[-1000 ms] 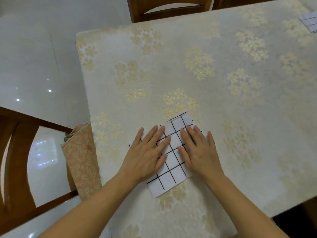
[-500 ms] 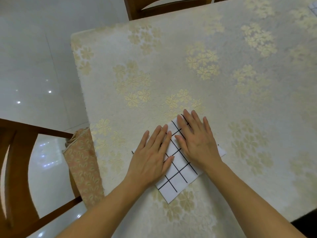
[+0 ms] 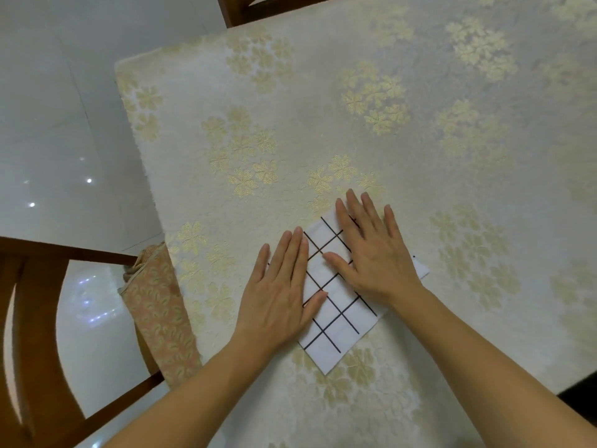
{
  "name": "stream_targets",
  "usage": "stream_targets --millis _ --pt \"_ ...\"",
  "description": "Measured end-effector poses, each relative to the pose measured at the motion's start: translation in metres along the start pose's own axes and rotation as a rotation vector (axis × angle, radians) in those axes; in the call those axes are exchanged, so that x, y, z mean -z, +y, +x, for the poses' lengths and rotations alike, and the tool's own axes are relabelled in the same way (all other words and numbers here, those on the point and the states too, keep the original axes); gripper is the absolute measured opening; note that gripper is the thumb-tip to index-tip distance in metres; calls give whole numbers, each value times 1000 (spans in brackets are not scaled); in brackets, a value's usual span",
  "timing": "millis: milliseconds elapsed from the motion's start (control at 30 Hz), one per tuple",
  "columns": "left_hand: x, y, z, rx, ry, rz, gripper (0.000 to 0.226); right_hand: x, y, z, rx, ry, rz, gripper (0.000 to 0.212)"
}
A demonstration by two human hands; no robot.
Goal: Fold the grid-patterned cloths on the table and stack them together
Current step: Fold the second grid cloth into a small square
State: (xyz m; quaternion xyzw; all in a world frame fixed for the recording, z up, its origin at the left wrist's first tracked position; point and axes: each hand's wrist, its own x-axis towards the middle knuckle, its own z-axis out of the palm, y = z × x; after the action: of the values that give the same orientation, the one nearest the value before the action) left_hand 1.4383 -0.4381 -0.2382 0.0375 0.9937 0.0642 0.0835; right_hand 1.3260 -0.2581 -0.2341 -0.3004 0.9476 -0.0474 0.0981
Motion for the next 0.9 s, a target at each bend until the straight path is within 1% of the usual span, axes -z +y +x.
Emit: stream_targets --millis 100,233,400,500,567,633,733,900 --pt "-2 -1 -3 -46 -6 -34 79 -3 -11 -28 -42 21 1 83" --pt "-6 1 -3 -43 -1 -50 78 -15 -10 -37 -122 -23 -19 87" --pt "-5 -1 -2 -53 6 -41 78 -16 -7 -37 -126 -38 -38 88" --pt "-2 -3 -6 -120 -9 6 79 -10 -8 -43 -149 -22 15 87" --pt "-2 -5 -9 -184 -20 12 79 -8 -6 -53 -205 -7 33 85" --pt "-3 -7 -10 -213 -31 5 78 -8 -4 -64 -265 -10 39 84" --pt "-5 -9 -11 -208 -37 0 79 -11 -2 -70 -311 -22 51 84" --pt "-4 -9 -10 -226 -49 -13 79 -12 -2 -70 -326 -49 23 84"
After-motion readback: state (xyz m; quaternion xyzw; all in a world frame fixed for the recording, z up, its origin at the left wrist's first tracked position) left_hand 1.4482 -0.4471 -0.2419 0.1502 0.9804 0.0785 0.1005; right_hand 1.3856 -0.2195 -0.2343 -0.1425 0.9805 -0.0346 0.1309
